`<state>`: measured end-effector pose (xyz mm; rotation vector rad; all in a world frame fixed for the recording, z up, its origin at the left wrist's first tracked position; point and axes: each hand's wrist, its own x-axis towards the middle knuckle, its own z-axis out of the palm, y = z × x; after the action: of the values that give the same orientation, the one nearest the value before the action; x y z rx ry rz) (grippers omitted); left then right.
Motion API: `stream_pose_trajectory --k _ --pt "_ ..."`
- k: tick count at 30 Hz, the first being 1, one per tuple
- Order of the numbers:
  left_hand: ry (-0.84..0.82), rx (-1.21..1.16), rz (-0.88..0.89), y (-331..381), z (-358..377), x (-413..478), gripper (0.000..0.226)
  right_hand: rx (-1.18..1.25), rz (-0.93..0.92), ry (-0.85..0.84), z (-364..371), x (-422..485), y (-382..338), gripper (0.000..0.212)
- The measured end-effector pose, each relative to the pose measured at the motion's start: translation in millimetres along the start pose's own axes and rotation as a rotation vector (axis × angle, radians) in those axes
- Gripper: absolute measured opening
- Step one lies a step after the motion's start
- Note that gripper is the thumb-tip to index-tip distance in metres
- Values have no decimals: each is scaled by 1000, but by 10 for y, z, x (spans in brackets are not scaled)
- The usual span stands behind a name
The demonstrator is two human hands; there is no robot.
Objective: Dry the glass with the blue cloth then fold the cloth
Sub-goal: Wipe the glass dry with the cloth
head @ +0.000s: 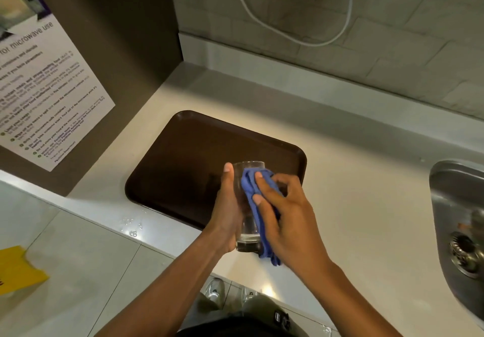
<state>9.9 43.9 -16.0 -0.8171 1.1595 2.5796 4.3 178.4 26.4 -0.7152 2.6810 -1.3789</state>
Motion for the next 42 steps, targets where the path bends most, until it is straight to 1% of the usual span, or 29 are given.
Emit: stream_pose_trajectory --k 2,4,6,8,10,12,14,17,18,19,21,23,25,27,28,29,31,33,34,35,36,37,38,39,40,42 --pt "11 15 -11 -43 38 -45 76 -142 31 41 -41 192 29 43" --pt "0 -3 -16 -6 92 -68 73 -205 8 68 -61 279 20 43" --pt "14 -44 -15 100 89 -49 73 -182 -94 -4 -48 159 -20 44" --pt "3 -61 -15 155 25 -23 79 -81 -126 -79 -23 -53 14 40" --pt "26 -35 -7 143 17 -55 83 -31 -66 -74 -26 -75 71 41" --pt "30 3 -32 80 46 -66 85 -84 30 -10 -29 86 110 43" --pt "23 9 -40 97 94 -57 84 -110 22 8 -38 172 86 43" --pt "82 29 15 251 87 -9 81 -95 -141 -111 -109 -16 70 37" --pt "108 78 34 279 59 12 81 -76 -164 -156 -135 -100 90 34" --pt "126 124 50 282 52 16 81 -60 -149 -177 -163 -131 113 33" --pt "104 133 10 226 75 -1 85 -51 -40 -128 -167 -51 167 36" --pt "66 82 -51 179 138 -13 87 -145 -18 -20 -139 89 143 41" --pt "90 41 -24 210 134 6 84 -175 -103 -23 -91 82 23 44" --pt "155 88 19 290 71 45 84 -103 -197 -122 -59 -99 2 44" --pt "183 124 29 314 39 58 86 -68 -216 -157 -54 -210 31 42" --pt "194 150 31 313 21 63 87 -76 -209 -170 -69 -268 63 39" --pt "200 182 34 273 29 40 89 -97 -136 -122 -106 -178 103 33" --pt "169 137 -6 250 105 -1 90 -107 -85 -32 -123 -4 123 31" --pt "159 112 -17 261 126 -9 89 -80 -68 -27 -114 46 83 33" --pt "171 102 -7 288 122 -2 86 -67 -76 -60 -121 16 36 36" --pt "196 99 19 329 107 16 84 -104 -110 -104 -123 -60 17 41" --pt "223 101 38 370 75 36 82 -191 -161 -147 -123 -167 8 44" --pt "240 113 48 389 48 46 82 -257 -210 -190 -126 -275 32 45" --pt "255 139 57 377 35 46 83 -258 -223 -206 -134 -324 85 43" --pt "266 160 55 341 29 32 83 -202 -173 -201 -146 -292 114 41" --pt "254 156 21 257 47 -7 86 -183 -95 -111 -123 -129 174 43"
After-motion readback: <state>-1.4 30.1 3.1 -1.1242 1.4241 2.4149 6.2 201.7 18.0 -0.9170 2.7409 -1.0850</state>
